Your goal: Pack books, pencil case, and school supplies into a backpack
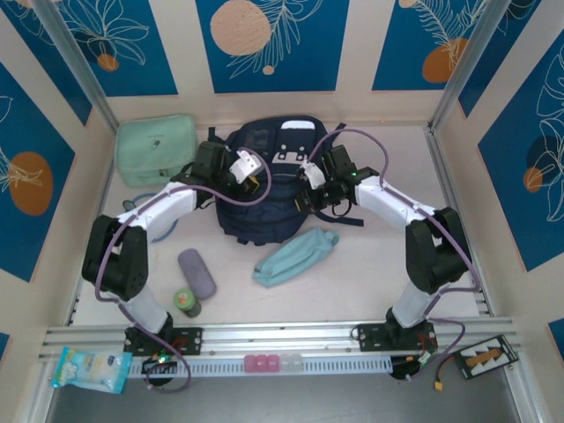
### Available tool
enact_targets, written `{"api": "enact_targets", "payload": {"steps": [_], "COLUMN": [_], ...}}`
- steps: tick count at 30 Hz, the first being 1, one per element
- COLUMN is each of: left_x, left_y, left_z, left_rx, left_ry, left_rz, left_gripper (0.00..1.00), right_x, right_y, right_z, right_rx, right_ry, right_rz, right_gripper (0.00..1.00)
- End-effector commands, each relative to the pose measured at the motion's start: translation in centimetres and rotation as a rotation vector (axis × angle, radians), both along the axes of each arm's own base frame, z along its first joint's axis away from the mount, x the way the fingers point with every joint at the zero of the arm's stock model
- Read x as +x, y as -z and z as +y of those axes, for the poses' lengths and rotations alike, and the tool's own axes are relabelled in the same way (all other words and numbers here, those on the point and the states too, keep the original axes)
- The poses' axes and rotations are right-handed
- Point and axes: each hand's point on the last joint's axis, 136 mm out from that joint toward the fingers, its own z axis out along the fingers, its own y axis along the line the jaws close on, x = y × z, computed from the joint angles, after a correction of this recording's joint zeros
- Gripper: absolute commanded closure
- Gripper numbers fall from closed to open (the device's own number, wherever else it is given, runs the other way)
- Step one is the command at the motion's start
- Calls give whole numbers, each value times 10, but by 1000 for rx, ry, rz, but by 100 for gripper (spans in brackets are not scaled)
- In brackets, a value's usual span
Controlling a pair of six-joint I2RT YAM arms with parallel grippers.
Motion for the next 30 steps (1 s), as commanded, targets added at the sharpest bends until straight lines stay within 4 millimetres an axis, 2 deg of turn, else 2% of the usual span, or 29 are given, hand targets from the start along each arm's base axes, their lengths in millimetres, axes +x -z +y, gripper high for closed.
{"api": "enact_targets", "payload": {"steps": [1,5,7,10,11,17,19,22,26,30], "left_x": [13,13,15,17,16,12,10,7,1,-5], "left_y": [-30,-19,-18,-20,-21,-33,-38,-46,-53,-56], "left_z": [-20,-30,-32,-32,-32,-35,-35,-36,-37,-40], "left_rx": [-92,-83,-99,-119,-124,-159,-172,-192,-212,-220], "left_ry": [7,11,2,-12,-12,10,19,36,57,80], "left_rz": [-46,-35,-35,-50,-58,-91,-111,-145,-178,-202], "left_gripper": [95,96,96,97,97,97,96,96,95,95], "right_x": [-28,-45,-48,-42,-39,-19,-8,8,20,33], "right_y": [-16,-25,-25,-26,-32,-80,-81,-67,-60,-59], "right_z": [27,52,55,39,29,-23,-42,-68,-73,-63], "right_rx": [24,97,125,163,199,467,521,577,680,779], "right_ry": [-57,-83,-63,30,67,279,403,611,731,742], "right_rz": [-31,-30,-6,25,33,84,141,299,458,576], "right_gripper": [91,90,90,87,83,46,40,37,36,30]}}
